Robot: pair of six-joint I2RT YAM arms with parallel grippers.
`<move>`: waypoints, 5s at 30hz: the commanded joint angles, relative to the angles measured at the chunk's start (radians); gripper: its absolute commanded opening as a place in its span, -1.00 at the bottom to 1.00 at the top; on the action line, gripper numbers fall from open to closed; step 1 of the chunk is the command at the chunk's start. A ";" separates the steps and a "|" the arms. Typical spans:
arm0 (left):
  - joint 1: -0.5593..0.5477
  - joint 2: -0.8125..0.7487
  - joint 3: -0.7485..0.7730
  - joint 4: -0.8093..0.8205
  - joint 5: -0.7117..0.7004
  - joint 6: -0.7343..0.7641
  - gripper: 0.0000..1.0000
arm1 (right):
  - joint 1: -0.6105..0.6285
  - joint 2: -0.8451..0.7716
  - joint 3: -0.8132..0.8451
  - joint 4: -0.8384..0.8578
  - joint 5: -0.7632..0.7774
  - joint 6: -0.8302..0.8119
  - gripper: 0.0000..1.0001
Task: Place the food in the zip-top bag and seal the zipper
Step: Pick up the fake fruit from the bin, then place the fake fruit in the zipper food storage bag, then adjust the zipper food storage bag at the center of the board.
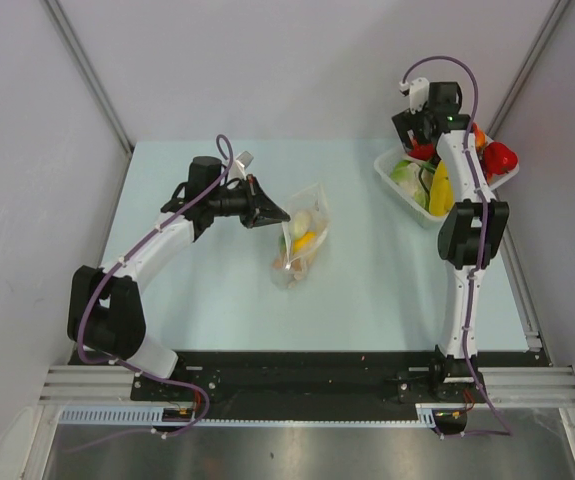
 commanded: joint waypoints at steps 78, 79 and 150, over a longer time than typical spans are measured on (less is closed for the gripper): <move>0.000 -0.047 0.046 -0.073 0.022 0.096 -0.99 | 0.491 -0.644 -0.593 -0.293 -0.858 0.059 0.99; 0.000 -0.045 0.046 -0.075 0.020 0.099 -0.99 | 0.456 -0.651 -0.581 -0.286 -0.862 0.088 0.99; -0.186 0.064 0.385 -0.532 -0.109 0.662 -1.00 | -0.179 -0.929 -0.938 0.264 -1.183 0.599 0.99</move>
